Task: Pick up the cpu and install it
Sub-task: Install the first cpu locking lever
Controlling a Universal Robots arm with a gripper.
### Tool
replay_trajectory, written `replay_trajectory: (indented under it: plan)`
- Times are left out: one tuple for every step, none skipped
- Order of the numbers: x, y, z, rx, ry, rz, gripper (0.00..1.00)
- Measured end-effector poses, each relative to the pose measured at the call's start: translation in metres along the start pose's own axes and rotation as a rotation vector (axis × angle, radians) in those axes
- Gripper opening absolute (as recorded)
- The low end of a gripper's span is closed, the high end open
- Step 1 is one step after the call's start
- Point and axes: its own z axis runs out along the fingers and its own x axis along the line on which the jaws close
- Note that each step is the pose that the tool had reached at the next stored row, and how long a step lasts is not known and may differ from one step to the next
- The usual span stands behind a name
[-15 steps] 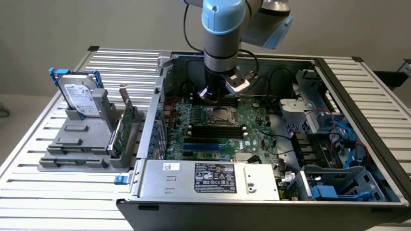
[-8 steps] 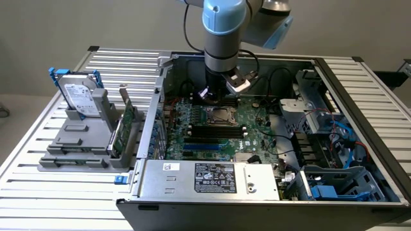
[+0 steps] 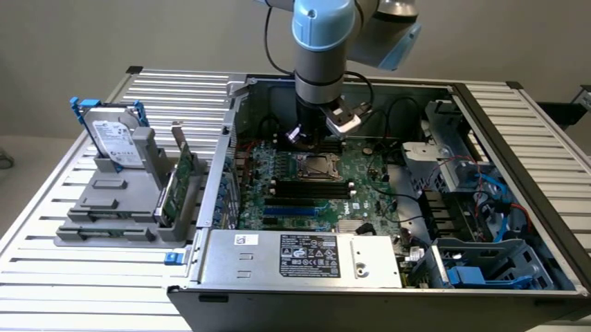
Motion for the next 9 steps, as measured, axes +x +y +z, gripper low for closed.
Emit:
replay_trajectory:
  plan:
    - [0.0001,0.0001,0.0001,0.0000,0.0001,0.000,0.11]
    - [0.0003,0.0003,0.0002,0.0000,0.0000,0.000,0.11]
    - [0.0006,0.0004,0.0003,0.0000,0.0000,0.000,0.11]
    - [0.0008,0.0006,0.0004,0.0000,0.0000,0.000,0.11]
    - [0.0009,0.0007,0.0004,0.0000,0.0001,0.000,0.11]
    - [0.0011,0.0008,0.0005,0.0000,0.0000,0.000,0.11]
    - [0.0012,0.0009,0.0005,0.0000,0.0000,0.000,0.11]
    - [0.0013,0.0010,0.0006,0.0000,0.0001,0.000,0.11]
    - [0.0014,0.0011,0.0006,0.0000,0.0001,0.000,0.11]
